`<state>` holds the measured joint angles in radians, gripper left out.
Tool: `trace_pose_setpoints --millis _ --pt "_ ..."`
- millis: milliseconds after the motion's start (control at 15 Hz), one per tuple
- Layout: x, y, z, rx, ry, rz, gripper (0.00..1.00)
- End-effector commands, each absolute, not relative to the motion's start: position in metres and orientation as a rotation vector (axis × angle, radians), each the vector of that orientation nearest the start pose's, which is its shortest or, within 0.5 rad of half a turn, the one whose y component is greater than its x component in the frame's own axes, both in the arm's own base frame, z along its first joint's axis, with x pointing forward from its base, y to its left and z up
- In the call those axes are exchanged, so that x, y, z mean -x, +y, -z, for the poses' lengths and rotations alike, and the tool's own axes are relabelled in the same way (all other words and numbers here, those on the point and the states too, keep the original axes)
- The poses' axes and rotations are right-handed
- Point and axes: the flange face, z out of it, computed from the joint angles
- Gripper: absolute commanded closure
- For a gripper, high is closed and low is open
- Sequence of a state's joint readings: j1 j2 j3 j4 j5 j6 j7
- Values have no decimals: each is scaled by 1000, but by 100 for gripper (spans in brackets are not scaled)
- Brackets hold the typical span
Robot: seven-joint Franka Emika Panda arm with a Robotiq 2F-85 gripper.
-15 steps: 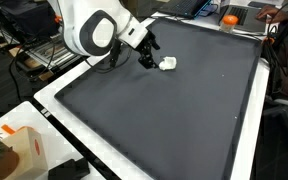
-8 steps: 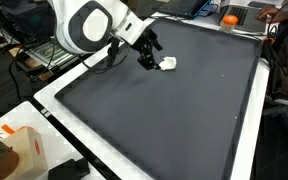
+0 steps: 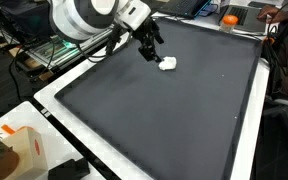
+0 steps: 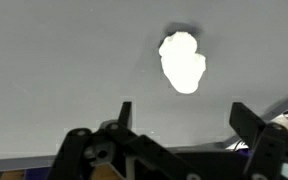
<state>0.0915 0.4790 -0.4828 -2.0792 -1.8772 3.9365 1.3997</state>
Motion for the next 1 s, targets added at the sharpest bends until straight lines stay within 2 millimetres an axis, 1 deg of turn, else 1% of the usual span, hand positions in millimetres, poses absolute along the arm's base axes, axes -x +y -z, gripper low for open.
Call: trace_pose_setpoints --millis 0,200,400,533,600,667,733,933 --pt "-470 -27 -300 2776 -581 718 0" --pt "-465 -9 -319 2873 -627 726 0" --pt "-459 6 -332 2945 -686 703 0" --pt "-455 12 -336 3005 -703 678 0" --pt "-466 13 -326 3034 -705 676 0" --pt "-468 20 -333 3043 -690 701 0" --pt "-463 17 -335 2987 -694 692 0" --pt "-466 24 -334 3017 -708 698 0"
